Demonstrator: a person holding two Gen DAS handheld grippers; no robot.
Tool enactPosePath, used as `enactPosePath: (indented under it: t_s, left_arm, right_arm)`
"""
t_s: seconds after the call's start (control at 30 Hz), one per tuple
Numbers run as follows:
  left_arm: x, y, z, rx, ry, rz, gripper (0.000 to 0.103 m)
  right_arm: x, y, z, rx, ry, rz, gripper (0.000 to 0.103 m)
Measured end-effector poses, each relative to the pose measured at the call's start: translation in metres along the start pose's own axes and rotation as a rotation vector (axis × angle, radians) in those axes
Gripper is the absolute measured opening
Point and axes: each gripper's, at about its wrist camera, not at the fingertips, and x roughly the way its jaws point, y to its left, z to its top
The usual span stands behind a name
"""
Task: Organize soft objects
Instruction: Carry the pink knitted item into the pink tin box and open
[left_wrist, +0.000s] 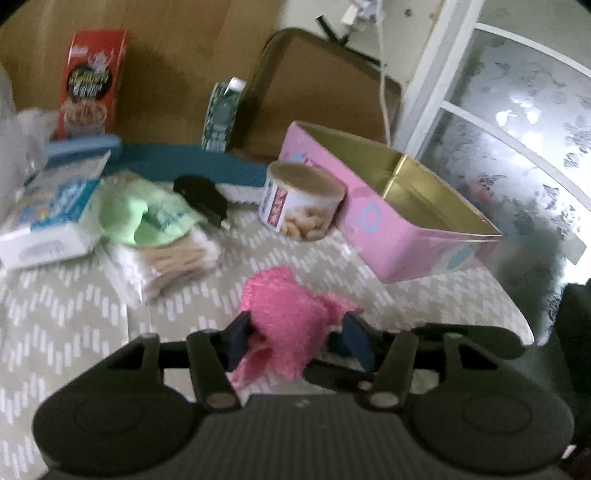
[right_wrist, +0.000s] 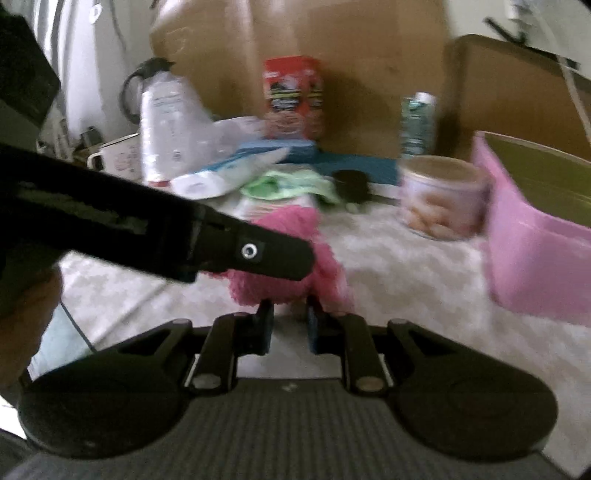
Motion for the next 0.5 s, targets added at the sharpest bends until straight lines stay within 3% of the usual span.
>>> enactPosePath:
  t_s: [0.03, 0.1, 0.23, 0.3, 0.37, 0.43, 0.5]
  left_arm:
    - [0.0, 0.002, 0.0, -0.014, 0.002, 0.001, 0.058]
    - [-0.001, 0.006, 0.001, -0.039, 0.001, 0.006, 0.06]
    - [-0.011, 0.02, 0.003, -0.103, -0.008, -0.002, 0.065]
    - [-0.011, 0.023, 0.003, -0.122, 0.004, -0.013, 0.057]
    - [-0.006, 0.024, 0.005, -0.133, 0.043, -0.049, 0.043]
    - [-0.004, 0.019, 0.003, -0.119, 0.048, -0.04, 0.042]
    - [-0.008, 0.009, 0.007, -0.066, 0.032, -0.022, 0.042]
  right_arm:
    - [-0.002, -0.004, -0.001, 0.008, -0.006, -0.011, 0.033]
    - [-0.004, -0.007, -0.004, 0.026, -0.017, -0.019, 0.052]
    - [0.001, -0.007, -0.001, 0.03, -0.021, 0.016, 0.066]
    - [0.005, -0.001, 0.003, 0.011, -0.033, 0.036, 0.075]
    - [0.009, 0.004, 0.006, -0.008, -0.038, 0.069, 0.075]
    - [0.021, 0.009, 0.009, -0.014, -0.014, 0.093, 0.073]
    - [0.025, 0.014, 0.008, -0.036, -0.026, 0.051, 0.058]
